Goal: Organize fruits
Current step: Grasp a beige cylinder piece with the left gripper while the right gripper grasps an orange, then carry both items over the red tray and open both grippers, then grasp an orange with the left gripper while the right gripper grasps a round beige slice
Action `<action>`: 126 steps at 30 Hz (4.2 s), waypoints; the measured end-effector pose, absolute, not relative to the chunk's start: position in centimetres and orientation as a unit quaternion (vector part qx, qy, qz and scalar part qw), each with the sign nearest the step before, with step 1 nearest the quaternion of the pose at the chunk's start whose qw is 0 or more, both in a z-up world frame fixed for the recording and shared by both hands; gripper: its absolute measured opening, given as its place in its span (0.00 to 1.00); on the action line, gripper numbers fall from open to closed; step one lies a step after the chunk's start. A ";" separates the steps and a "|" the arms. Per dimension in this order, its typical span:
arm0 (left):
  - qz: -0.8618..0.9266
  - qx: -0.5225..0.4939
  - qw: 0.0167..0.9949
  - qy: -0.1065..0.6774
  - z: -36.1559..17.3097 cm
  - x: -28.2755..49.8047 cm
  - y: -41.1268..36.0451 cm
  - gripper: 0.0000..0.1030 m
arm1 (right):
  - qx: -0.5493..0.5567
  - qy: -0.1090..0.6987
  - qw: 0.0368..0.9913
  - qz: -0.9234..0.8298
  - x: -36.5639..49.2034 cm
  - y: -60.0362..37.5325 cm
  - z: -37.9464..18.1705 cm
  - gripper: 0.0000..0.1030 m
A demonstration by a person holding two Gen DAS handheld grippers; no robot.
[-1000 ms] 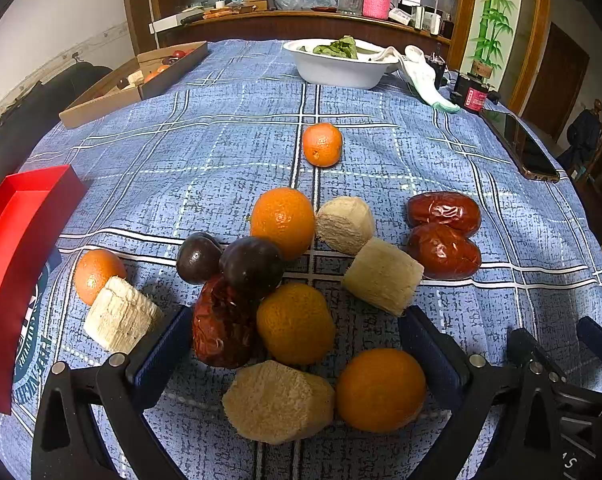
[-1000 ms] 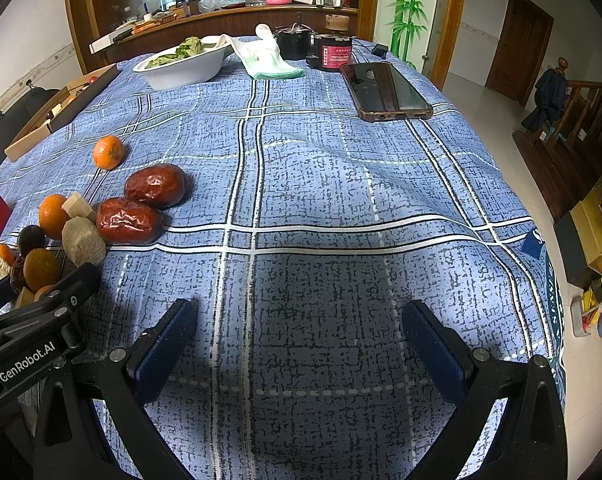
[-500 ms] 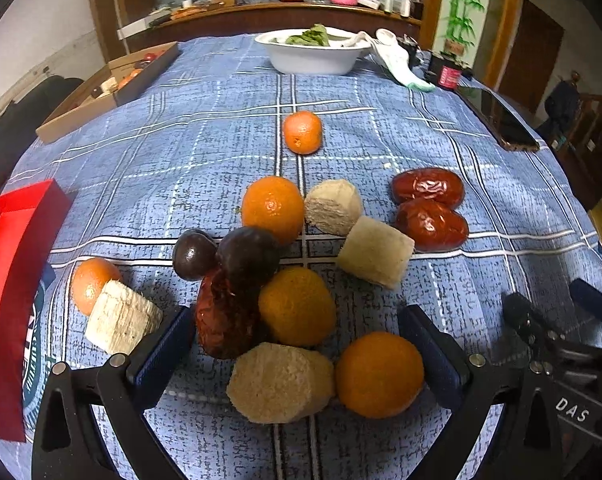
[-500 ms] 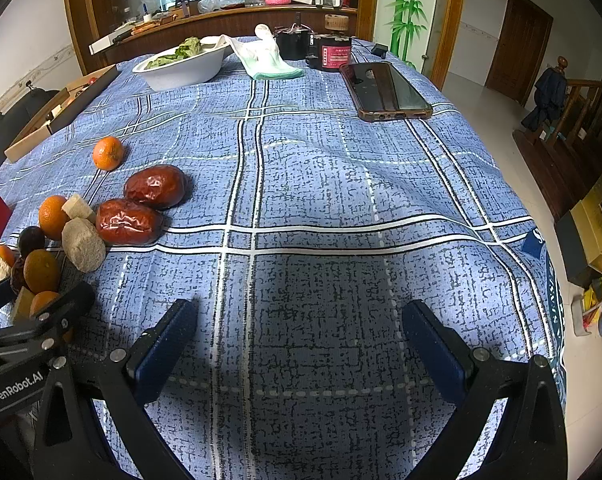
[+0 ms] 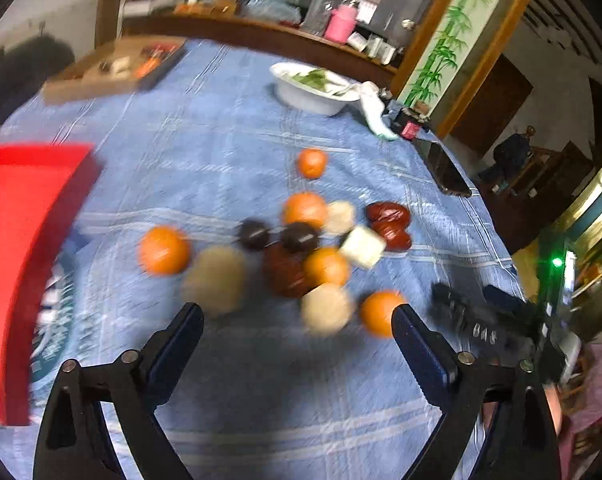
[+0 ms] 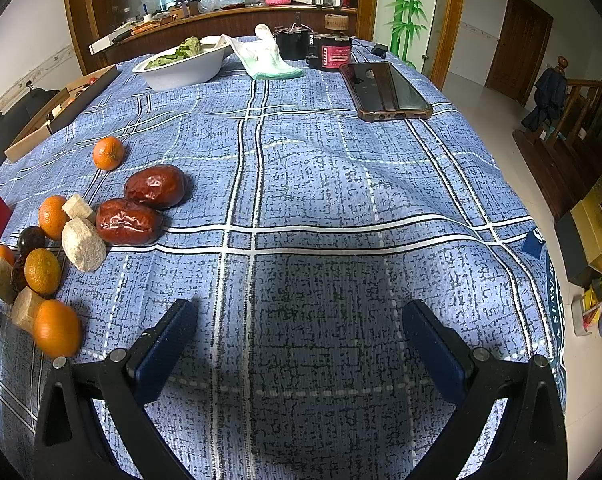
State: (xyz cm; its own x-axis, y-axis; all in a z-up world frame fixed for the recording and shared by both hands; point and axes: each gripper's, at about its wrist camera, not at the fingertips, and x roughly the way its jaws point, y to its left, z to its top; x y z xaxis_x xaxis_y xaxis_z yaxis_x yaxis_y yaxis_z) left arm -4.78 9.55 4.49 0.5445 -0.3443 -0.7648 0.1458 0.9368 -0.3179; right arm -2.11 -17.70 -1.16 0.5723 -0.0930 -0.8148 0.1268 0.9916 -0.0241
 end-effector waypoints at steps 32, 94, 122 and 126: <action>-0.215 -0.032 0.881 0.420 3.1 -3.4 11.4 0.45 | 0.040 0.444 0.882 0.152 -4.7 -7.8 0.2 0.43; 0.038 -0.242 0.899 0.364 4.5 -10.8 37.9 0.52 | -0.067 0.430 0.827 0.356 -6.5 22.8 2.5 0.51; -0.096 -0.112 0.894 0.423 5.3 -4.9 18.5 0.66 | 0.036 0.434 0.888 0.146 -3.9 -4.6 1.3 0.55; -0.095 -0.083 0.896 0.425 4.2 -2.8 16.7 0.61 | 0.027 0.435 0.886 0.157 -3.3 -3.4 0.6 0.55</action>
State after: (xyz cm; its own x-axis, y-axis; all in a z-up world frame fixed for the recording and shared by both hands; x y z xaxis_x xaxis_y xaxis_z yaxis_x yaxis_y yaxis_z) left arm -2.83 16.72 4.24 0.6202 -0.2414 -0.7464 0.1006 0.9681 -0.2295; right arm -3.33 -3.41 0.61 0.5714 0.3026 -0.7628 -0.2548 0.9490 0.1857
